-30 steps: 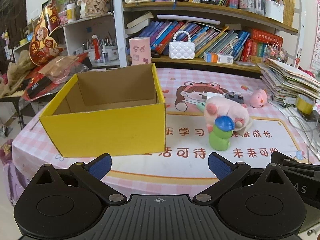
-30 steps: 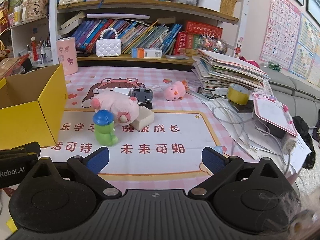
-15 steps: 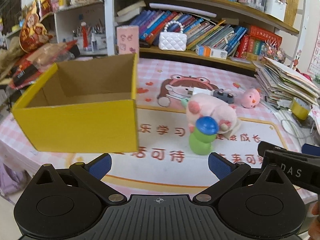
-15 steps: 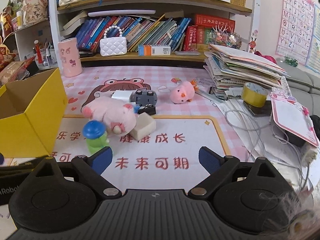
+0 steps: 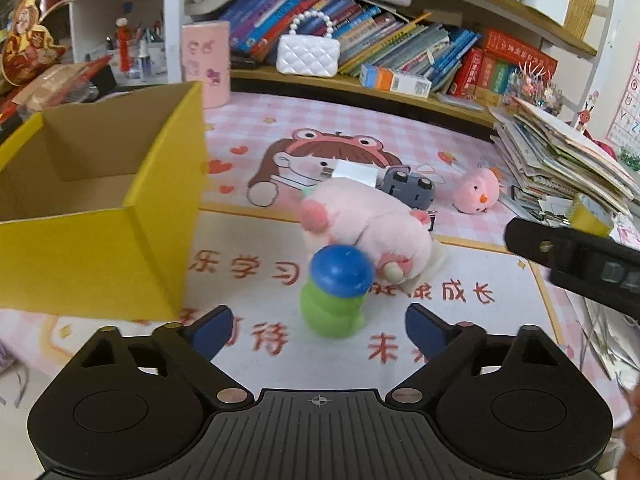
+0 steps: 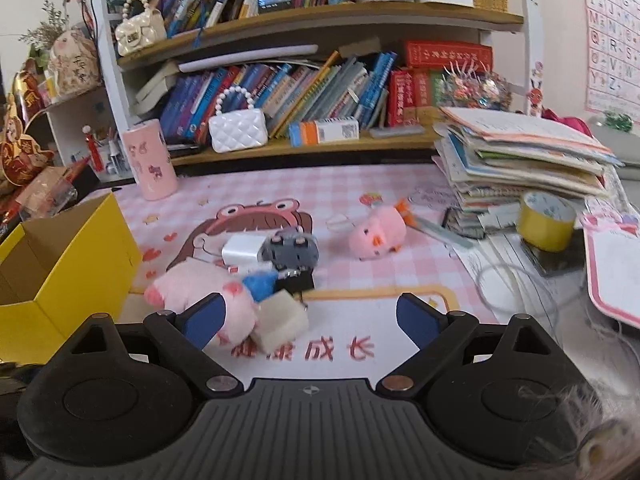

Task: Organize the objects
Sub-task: 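Grasp the green-blue toy figure with the left tool while the right tool grasps the pink plush pig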

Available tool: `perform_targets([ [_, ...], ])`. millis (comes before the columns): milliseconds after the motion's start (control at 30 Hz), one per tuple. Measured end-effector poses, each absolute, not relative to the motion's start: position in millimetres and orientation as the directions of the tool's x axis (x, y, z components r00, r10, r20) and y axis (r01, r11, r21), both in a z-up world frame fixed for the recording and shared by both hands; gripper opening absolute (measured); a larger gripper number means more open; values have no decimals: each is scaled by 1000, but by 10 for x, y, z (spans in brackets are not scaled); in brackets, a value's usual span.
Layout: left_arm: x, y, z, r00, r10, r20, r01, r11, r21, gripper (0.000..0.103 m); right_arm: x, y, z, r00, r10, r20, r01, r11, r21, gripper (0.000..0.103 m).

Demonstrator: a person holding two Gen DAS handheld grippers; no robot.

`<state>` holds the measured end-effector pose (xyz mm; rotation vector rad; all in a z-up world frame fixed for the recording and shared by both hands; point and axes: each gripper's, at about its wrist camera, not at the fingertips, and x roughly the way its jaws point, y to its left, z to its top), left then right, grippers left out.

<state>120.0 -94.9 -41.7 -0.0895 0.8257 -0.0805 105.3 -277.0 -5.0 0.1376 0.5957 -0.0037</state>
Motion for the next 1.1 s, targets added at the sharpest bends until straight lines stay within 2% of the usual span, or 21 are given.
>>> perform_targets([
  [100,1376,-1076,-534,669,-105,-735,56,994,-92,91,1130,-2833,-54,831,35,-555,35,993,116,94],
  [167,1475,-1157,-636,660,-88,-746,67,996,-58,81,1185,-2865,-66,829,37,-559,28,994,106,95],
  [200,1531,-1188,-701,646,-75,-760,68,997,-41,63,1216,-2878,-71,826,40,-562,22,994,103,96],
  [233,1563,-1191,-736,633,-76,-771,68,997,-43,41,1248,-2893,-77,824,45,-565,15,995,101,96],
  [433,1471,-1013,-695,632,-86,-770,50,996,-71,39,1437,-2784,-104,814,126,-567,-76,991,111,101],
  [567,1340,-757,-677,619,-51,-784,-19,997,-80,39,1676,-2481,-197,752,232,-617,-220,971,98,101],
  [733,1166,-492,-650,615,-9,-789,-103,991,-91,39,1860,-1918,-401,689,264,-675,-415,907,-68,95],
  [800,1113,-411,-621,621,9,-784,-131,987,-93,39,1894,-1735,-526,675,244,-696,-470,869,-151,88],
  [833,1093,-382,-610,623,14,-782,-142,985,-96,39,1911,-1660,-597,681,212,-700,-477,855,-205,81],
  [867,1070,-350,-597,627,15,-779,-151,983,-102,39,1932,-1614,-658,691,183,-699,-475,844,-249,70],
  [900,1046,-320,-586,631,14,-776,-161,981,-112,39,1955,-1597,-704,698,163,-697,-473,836,-278,69],
  [1000,1000,-272,-558,636,13,-772,-173,977,-126,39,2011,-1683,-680,695,191,-693,-466,854,-232,59],
  [1033,986,-263,-545,639,12,-769,-172,977,-128,39,2015,-1727,-625,695,204,-689,-452,870,-198,49],
  [1100,952,-237,-502,650,6,-760,-167,977,-135,39,1994,-1817,-502,691,242,-681,-427,897,-115,49],
])
